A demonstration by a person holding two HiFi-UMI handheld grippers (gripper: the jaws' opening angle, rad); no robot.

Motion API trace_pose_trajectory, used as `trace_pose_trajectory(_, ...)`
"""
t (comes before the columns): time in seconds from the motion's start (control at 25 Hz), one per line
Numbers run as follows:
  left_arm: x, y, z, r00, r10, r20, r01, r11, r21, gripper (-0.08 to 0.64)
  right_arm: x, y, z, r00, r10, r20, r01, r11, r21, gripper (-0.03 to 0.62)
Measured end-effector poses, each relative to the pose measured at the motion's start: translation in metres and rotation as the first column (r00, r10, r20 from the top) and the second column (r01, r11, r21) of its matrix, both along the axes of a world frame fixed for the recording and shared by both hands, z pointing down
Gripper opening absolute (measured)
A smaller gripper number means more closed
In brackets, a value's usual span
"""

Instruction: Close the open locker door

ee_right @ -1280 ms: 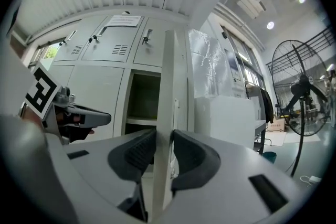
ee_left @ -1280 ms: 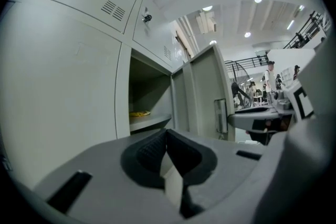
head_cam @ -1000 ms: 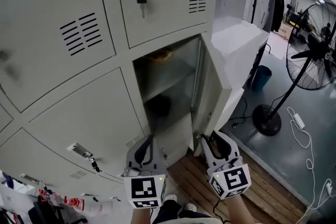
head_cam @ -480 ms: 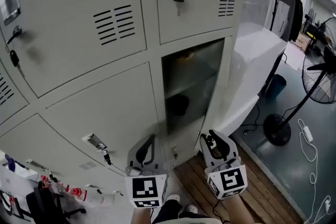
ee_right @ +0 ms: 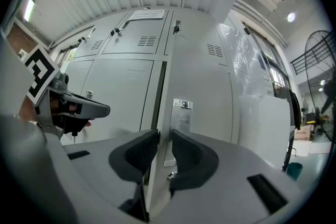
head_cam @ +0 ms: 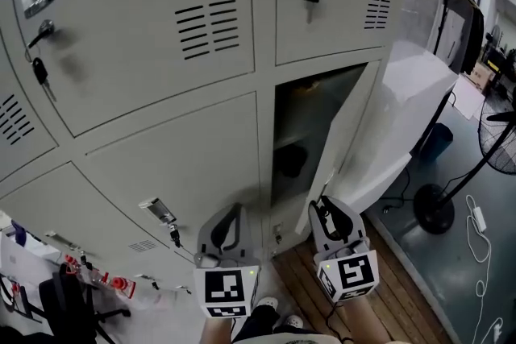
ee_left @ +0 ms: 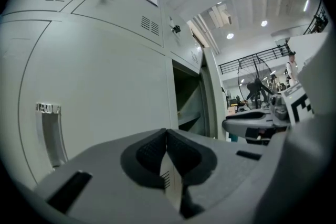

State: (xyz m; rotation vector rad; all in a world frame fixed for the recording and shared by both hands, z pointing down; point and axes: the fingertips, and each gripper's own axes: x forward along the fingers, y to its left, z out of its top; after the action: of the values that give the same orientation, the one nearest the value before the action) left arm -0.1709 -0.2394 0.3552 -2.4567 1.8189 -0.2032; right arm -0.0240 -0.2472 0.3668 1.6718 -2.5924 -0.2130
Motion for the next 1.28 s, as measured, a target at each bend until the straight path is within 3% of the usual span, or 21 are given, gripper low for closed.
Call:
trace_pose_trajectory(0.72,-0.015,-0.006,-0.009,0.998,-0.052,-0.039,0.052,0.999,0.004,0.003,-0.040,-0.039,0.000,0.993,-0.108,0.041,0.108,0.994,0.002,0.083)
trace_pose_trajectory(1.28,-0.025,-0.011,-0.009,0.997,-0.068,-0.026,0.068,0.998,0.010,0.003,-0.062,-0.062,0.001,0.988,-0.151,0.033,0.151,0.988,0.005,0.044)
